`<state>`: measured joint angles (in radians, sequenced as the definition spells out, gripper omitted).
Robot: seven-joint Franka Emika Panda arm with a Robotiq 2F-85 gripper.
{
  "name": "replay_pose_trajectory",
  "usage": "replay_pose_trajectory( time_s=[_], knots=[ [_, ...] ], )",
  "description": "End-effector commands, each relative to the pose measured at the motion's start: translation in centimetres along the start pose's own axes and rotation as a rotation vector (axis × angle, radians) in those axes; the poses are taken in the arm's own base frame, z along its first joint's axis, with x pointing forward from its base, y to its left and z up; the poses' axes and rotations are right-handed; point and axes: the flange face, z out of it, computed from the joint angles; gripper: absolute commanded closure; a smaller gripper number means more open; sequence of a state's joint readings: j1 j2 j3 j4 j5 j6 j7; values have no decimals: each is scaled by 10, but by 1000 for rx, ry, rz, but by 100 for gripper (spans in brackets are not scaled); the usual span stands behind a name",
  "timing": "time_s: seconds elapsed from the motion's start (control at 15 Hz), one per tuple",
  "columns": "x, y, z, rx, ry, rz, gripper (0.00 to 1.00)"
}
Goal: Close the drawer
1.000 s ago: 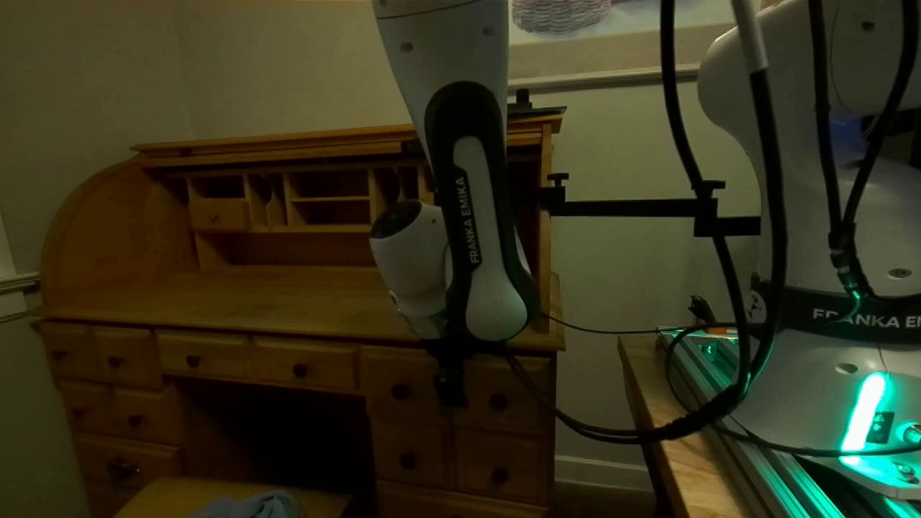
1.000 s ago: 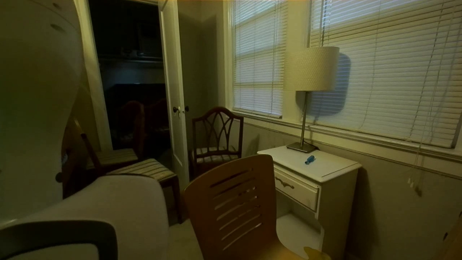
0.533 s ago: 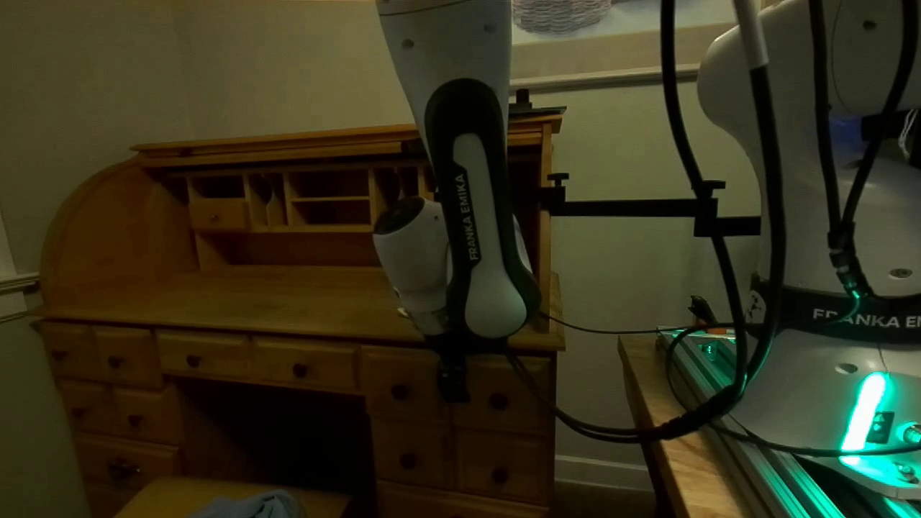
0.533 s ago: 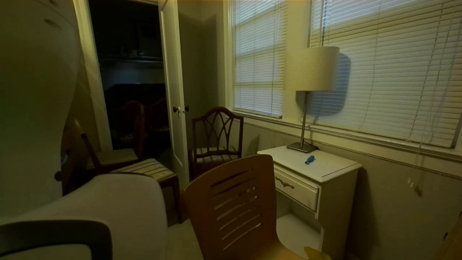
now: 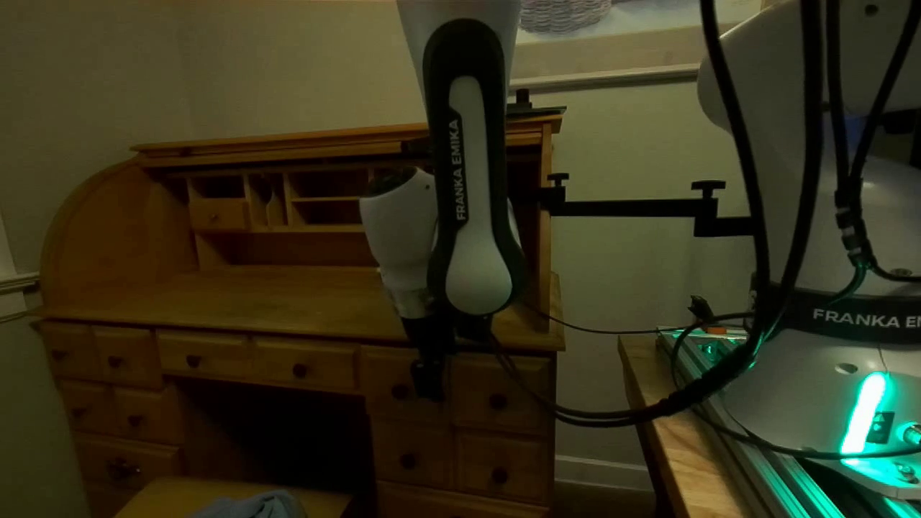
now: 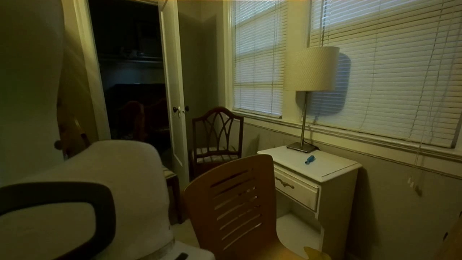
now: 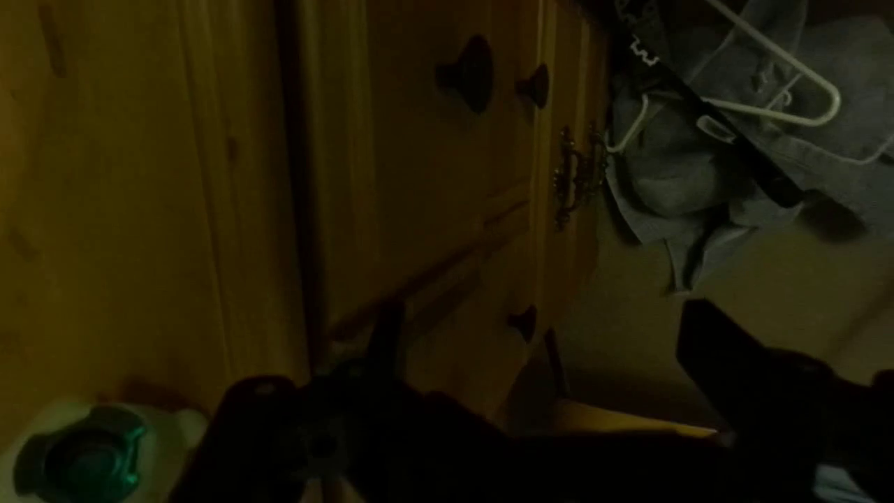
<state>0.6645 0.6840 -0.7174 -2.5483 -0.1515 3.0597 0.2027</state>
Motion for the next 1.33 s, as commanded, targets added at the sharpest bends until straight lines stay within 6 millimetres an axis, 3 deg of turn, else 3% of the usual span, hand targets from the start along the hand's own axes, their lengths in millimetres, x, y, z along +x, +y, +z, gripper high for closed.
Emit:
replay_pose_trajectory(
  time_s=[0.0,0.53,0.8,1.27],
  knots=[
    [-5,-3,-43,132,46,11,0],
    [-1,9,-101,270,132,93,0],
    [-9,10,-127,349,129,103,0],
    [-14,14,-149,390,120,83,0]
  ],
)
